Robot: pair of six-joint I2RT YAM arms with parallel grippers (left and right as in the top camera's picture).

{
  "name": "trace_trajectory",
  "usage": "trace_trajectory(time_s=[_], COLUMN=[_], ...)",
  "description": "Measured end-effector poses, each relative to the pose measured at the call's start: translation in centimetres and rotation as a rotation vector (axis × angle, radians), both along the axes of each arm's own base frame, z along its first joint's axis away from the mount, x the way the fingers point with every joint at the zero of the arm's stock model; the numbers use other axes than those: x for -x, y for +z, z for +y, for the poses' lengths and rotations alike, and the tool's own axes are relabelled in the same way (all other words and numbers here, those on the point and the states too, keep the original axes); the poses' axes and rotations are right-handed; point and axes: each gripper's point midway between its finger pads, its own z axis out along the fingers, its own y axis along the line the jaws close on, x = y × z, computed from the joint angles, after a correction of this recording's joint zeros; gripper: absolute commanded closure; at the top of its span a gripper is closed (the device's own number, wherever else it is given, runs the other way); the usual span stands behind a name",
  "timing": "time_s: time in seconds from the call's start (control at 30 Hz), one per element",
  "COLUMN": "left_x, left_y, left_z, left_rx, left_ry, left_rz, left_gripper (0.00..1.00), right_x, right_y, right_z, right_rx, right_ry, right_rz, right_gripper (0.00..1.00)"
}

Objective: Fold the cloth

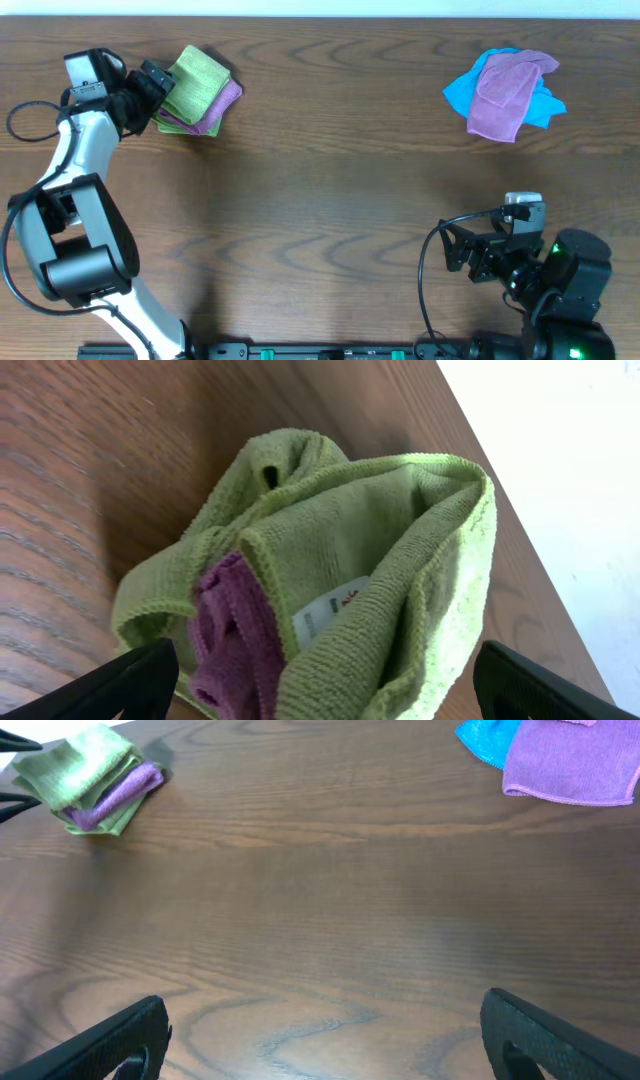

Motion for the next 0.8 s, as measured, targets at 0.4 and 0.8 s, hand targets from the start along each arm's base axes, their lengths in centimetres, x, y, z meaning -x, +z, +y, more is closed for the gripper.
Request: trace_trajectory(time_s=[0.4, 0.8], left_x=[2.6, 1.4], left_y=[6.7, 10.5], left_z=[-0.3, -3.9], left_rx=[-0.112, -0.194], left_ry=[-0.075, -0.194], left_rz=[-0.073, -0.213], left_gripper=[0.05, 0.92], right_x=[0.0, 0.0], right_y=[0.0, 0.0], right_z=[0.0, 0.0], right_rx=[0.000, 0.000], right_ry=[0.000, 0.000], right_rz=[0.000, -0.001], right_gripper=[0.01, 0.01])
